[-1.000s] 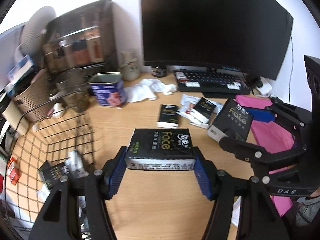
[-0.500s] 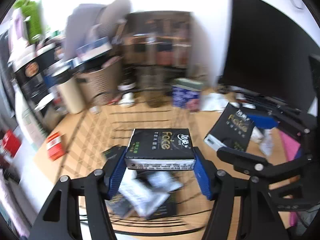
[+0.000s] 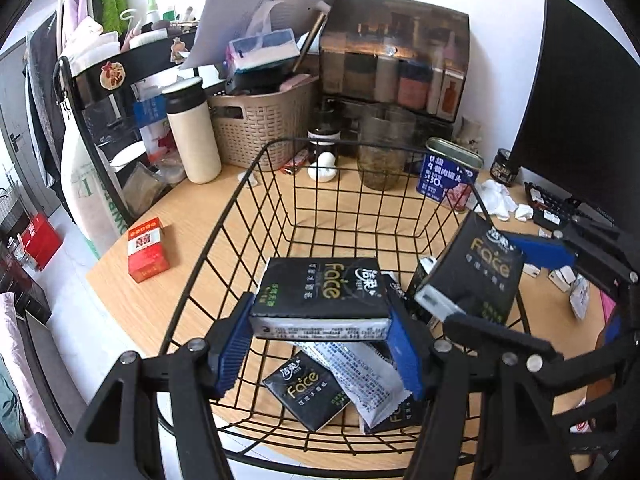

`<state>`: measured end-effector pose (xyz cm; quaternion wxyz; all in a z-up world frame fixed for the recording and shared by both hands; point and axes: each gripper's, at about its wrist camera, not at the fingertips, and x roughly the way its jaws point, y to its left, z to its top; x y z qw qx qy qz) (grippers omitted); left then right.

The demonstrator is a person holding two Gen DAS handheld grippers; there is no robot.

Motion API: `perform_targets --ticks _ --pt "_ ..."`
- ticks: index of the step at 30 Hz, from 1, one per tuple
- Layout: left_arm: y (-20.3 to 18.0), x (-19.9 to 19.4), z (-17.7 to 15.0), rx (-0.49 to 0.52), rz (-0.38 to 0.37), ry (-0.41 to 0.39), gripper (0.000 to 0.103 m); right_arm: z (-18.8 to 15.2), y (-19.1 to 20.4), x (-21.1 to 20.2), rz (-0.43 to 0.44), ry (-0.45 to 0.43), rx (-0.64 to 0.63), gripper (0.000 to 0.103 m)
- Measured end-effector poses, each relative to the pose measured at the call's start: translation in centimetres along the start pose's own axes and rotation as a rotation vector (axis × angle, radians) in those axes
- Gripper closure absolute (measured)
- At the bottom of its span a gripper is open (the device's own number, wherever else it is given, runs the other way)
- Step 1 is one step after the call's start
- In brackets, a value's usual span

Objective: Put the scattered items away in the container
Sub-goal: 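Carry both Face packs to the wire basket and open both tools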

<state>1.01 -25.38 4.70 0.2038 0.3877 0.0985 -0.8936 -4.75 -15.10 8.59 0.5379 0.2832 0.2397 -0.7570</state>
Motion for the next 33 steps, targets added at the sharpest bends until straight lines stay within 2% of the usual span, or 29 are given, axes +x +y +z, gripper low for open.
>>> perform_targets --ticks 10,15,33 --pt "-0.39 0.66 0.03 -0.005 0.01 0.01 0.034 -0.05 -0.52 0.74 0.004 0.01 0.019 0.041" --pt "-0.87 0.46 -0.15 0.017 0.062 -0.008 0.034 -0.06 -0.54 0.73 -0.013 -0.002 0.016 0.04" --pt "-0.61 0.68 -0.4 -0.021 0.026 0.015 0.033 -0.08 -0.55 0.67 -0.025 0.0 0.018 0.04"
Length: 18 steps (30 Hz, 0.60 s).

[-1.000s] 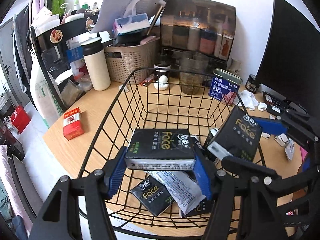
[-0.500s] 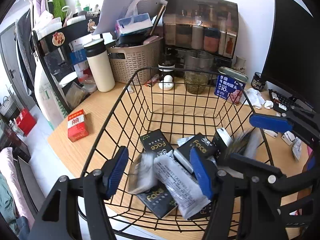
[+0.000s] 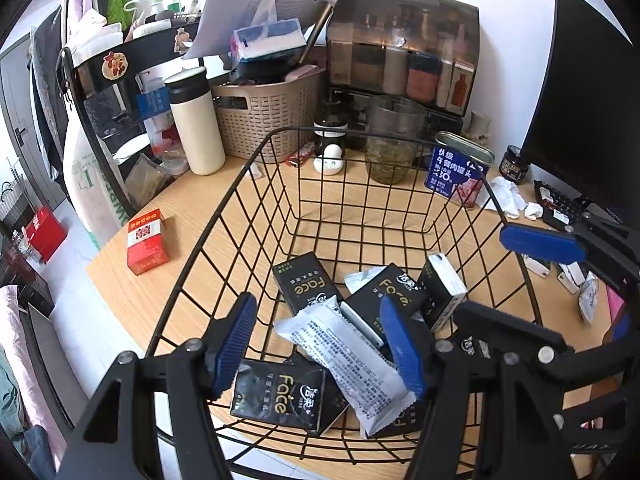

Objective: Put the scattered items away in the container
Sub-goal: 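Carry both Face packs to the wire basket and open both tools, then return both tools to the desk toward the Aji cracker packet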

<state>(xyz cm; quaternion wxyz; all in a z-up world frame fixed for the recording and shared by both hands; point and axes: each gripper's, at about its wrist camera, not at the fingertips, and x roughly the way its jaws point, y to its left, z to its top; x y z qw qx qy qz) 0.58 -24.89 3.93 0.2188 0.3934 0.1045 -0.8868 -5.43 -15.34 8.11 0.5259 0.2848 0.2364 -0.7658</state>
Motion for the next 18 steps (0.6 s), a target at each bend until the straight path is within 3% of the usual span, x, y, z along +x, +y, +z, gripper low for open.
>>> perform_targets --ticks 9,18 --pt "-3.1 -1.6 0.7 0.071 -0.073 -0.039 0.032 -0.4 -1.3 -2.6 -0.029 -0.02 0.029 0.04" --pt "-12.9 -3.0 0.5 0.258 -0.218 -0.046 0.032 -6.0 -7.5 -8.4 -0.184 -0.01 0.159 0.04"
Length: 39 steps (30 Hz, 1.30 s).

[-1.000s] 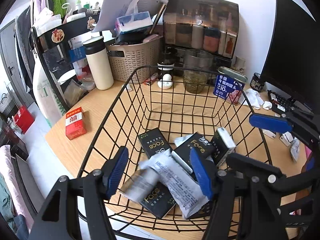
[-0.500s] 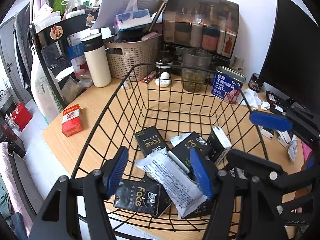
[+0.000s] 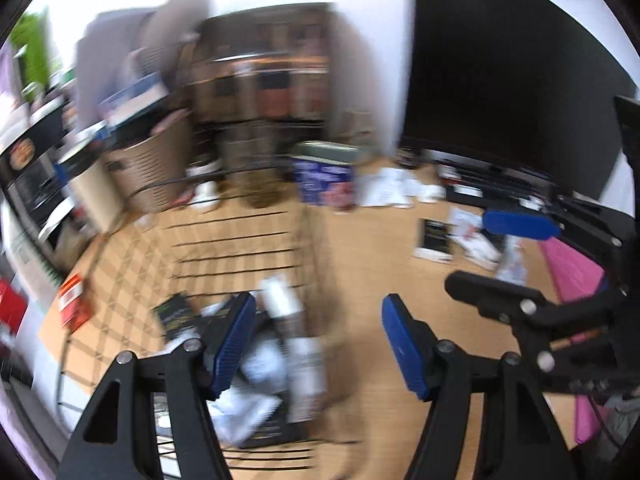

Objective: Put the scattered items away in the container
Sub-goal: 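Return both tools to the desk toward the Aji cracker packet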

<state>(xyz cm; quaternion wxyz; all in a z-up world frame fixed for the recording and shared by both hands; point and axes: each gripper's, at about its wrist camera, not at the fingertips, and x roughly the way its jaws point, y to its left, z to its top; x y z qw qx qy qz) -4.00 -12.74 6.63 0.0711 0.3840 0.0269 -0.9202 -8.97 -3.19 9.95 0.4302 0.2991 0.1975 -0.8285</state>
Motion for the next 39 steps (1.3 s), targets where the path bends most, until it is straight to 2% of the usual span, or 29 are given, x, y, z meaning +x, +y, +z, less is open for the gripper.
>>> perform_targets --ticks 8,11,14,17,20,24,33,36,39 --pt "-10.4 1.6 0.7 0.211 -0.124 0.027 0.03 -6.5 -8.5 -3.6 -0.132 0.051 0.162 0.041" --pt "-14.0 3.5 0.1 0.281 -0.175 0.076 0.029 -9.0 -10.4 -4.4 -0.158 0.082 0.209 0.041" --pt "-16.3 5.9 -0.3 0.298 -0.235 0.132 0.029 -11.1 -11.7 -4.6 -0.188 0.112 0.236 0.041" --pt "-17.4 7.8 -0.3 0.308 -0.25 0.171 0.029 -12.7 -13.4 -4.3 -0.231 0.138 0.269 0.041" --pt "-17.2 9.5 0.4 0.309 -0.208 0.176 0.029 -14.2 -15.4 -4.1 -0.262 0.162 0.305 0.041" --pt "-16.1 11.7 2.2 0.257 -0.168 0.174 0.029 -15.6 -17.7 -2.6 -0.308 0.217 0.329 0.041" --pt "-17.9 15.8 3.2 0.3 -0.163 0.221 0.029 -16.1 -21.7 1.3 -0.373 0.282 0.346 0.041" --pt "-18.9 16.4 3.0 0.319 -0.191 0.238 0.029 -16.0 -22.5 2.2 -0.386 0.293 0.343 0.041" --pt "-20.3 16.1 2.3 0.358 -0.225 0.24 0.029 -16.1 -22.5 2.8 -0.354 0.293 0.346 0.041"
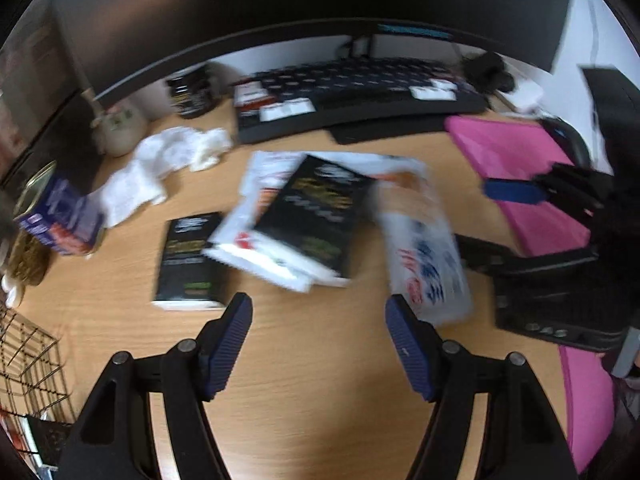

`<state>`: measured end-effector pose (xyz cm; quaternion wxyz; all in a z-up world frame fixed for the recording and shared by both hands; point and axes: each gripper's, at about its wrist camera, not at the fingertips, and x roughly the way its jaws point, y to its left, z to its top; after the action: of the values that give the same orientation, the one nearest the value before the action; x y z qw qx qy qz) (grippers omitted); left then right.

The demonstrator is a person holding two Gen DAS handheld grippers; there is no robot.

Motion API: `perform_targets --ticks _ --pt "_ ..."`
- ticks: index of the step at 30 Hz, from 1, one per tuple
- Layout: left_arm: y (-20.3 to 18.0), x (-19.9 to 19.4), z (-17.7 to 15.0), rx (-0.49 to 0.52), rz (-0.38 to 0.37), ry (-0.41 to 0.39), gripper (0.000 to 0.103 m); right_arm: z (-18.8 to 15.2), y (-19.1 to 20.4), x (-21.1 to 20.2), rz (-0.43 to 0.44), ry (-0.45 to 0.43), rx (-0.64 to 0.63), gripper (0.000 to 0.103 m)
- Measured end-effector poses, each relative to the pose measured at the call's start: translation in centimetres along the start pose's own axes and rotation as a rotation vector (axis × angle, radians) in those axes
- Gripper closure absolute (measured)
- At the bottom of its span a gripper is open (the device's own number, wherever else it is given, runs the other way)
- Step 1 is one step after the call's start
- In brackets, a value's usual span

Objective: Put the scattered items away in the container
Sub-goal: 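Return both tools to the desk toward the Aji cracker packet, then grasp the white Aji cracker packet with the right tool while the left grasps a Face pack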

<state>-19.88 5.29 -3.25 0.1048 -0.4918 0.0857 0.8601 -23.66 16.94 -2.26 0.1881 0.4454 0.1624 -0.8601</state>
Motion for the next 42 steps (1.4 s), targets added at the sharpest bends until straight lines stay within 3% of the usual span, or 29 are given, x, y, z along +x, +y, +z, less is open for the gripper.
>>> perform_targets --ticks 2,5,9,13,22,23,24,26,33,38,42 --pt "-0.8 -0.3 -0.1 0.027 0.024 -0.009 0.029 -0.2 0.2 -0.1 -0.01 -0.003 -0.014 0.041" --pt "0.1 -1.0 -0.1 -0.015 -0.018 -0.014 0.029 -0.3 -0.5 -0.9 -0.026 -0.019 -0.007 0.041" --pt "2.2 -2.4 0.6 -0.071 -0.019 -0.046 0.029 -0.1 -1.6 -2.4 0.003 -0.054 0.046 0.041" --pt "3.2 -2.9 2.0 -0.08 -0.014 -0.066 0.029 0.7 -0.3 -3.6 0.071 -0.088 0.045 0.041" --pt "3.5 -1.9 2.4 -0.065 0.002 -0.046 0.029 2.0 4.0 0.4 0.124 -0.033 -0.013 0.041" --pt "3.3 -1.6 2.5 -0.056 0.002 -0.045 0.029 1.9 3.9 0.8 0.13 -0.021 -0.013 0.044" --pt "2.9 -1.4 2.7 -0.043 -0.001 -0.044 0.029 1.8 3.5 0.9 0.147 -0.014 -0.008 0.06" --pt "2.1 -1.0 3.0 -0.021 -0.01 -0.043 0.029 1.5 2.3 0.8 0.162 -0.006 0.013 0.068" --pt "0.6 1.1 4.0 -0.004 -0.022 -0.008 0.029 0.3 -0.8 -0.2 0.133 -0.024 0.044 0.068" --pt "-0.6 1.8 4.1 0.044 0.037 -0.009 0.029 -0.4 -1.4 0.1 0.159 -0.027 0.047 0.068" --pt "-0.9 2.7 4.0 0.041 0.043 0.01 0.031 -0.6 -1.4 0.2 0.181 -0.036 0.048 0.068"
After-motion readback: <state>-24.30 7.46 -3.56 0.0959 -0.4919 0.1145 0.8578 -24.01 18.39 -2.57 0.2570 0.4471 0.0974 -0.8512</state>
